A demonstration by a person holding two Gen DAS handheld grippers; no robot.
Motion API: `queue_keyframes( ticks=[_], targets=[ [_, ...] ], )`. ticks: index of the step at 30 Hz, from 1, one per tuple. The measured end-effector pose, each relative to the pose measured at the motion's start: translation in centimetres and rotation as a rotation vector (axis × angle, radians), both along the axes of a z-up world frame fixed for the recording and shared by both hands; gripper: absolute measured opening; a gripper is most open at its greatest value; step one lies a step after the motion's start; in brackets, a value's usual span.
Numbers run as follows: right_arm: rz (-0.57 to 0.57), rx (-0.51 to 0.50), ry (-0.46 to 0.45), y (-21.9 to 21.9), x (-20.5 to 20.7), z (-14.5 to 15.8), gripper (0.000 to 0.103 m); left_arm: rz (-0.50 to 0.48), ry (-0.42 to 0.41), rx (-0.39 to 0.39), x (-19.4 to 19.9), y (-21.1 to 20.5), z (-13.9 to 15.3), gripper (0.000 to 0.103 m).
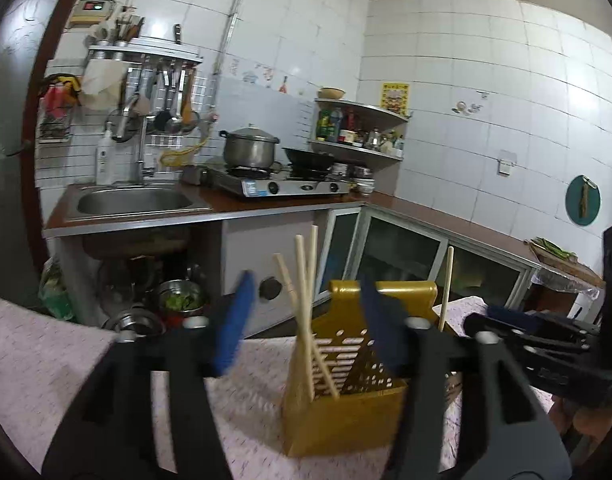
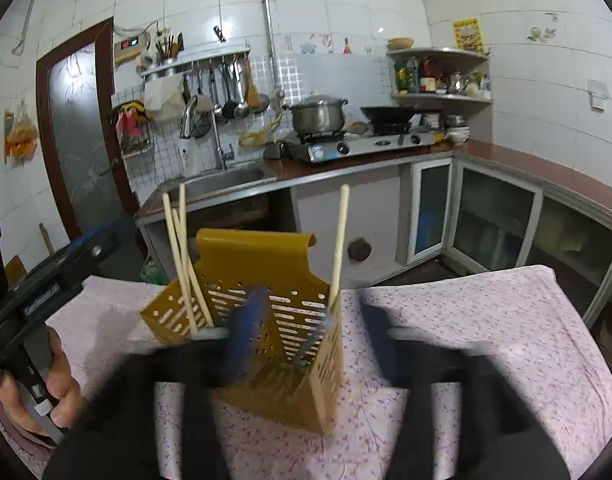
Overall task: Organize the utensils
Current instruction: 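Open both tools to release the chopstick and blue spoon into the holder, then lower the left tool onto the metal spoon while the right tool grips a chopstick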
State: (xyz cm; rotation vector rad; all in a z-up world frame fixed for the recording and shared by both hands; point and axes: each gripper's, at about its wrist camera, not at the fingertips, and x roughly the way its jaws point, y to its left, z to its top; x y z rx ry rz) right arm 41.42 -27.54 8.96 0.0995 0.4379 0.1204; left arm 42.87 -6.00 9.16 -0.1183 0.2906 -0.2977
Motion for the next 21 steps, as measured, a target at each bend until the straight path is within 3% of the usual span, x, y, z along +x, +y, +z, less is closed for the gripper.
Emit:
queue_keyframes(
  ticks=[3,7,12,21],
  targets=[
    [-0.016,-0.033,0.008,0.2,-2.2,0.5,0.061,-0.001,0.042,0.015,-1.7,1.1,0.3,0.066],
    [-0.059,-0.032,0.037,0.1,-5.5,0.1,0.066,0.031,0.069,0.044,-5.2,2.7,0.3,0.091],
    [-0.113,-0.068,0.091,0.4,-8.9,-1.7,0.074,0.020,0.147,0.101,-9.9,4.3,-1.5,0.098],
    [-0.151,-0.097,0.216,2.1,-13.4,-6.4,0.090,0.043,0.368,0.202,-14.6,5.5,-7.2,0.098]
  ],
)
